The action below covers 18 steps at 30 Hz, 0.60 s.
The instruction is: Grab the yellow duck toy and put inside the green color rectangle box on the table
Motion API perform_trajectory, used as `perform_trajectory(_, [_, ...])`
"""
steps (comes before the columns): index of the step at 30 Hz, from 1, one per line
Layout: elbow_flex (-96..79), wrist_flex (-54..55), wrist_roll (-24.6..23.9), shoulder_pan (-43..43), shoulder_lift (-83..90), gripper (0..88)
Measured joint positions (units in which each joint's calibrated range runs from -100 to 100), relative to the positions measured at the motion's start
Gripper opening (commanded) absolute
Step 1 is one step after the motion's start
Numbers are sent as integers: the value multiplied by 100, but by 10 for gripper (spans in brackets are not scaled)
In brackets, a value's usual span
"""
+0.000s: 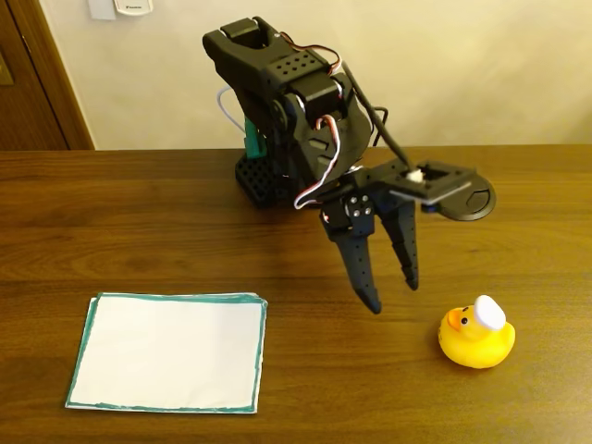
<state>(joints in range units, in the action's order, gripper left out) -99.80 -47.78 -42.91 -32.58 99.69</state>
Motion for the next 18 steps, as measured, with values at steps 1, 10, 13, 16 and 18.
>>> perform_trajectory(1, [0, -88, -34, 0, 0, 221])
perform_trajectory(10, [732, -654, -117, 254, -564, 228])
perform_trajectory(13, [1376, -488, -78, 136, -1640, 249])
perform_trajectory(16, [1742, 39, -49, -82, -2935, 278])
perform_trajectory(18, [2048, 371, -49, -181, -3864, 300])
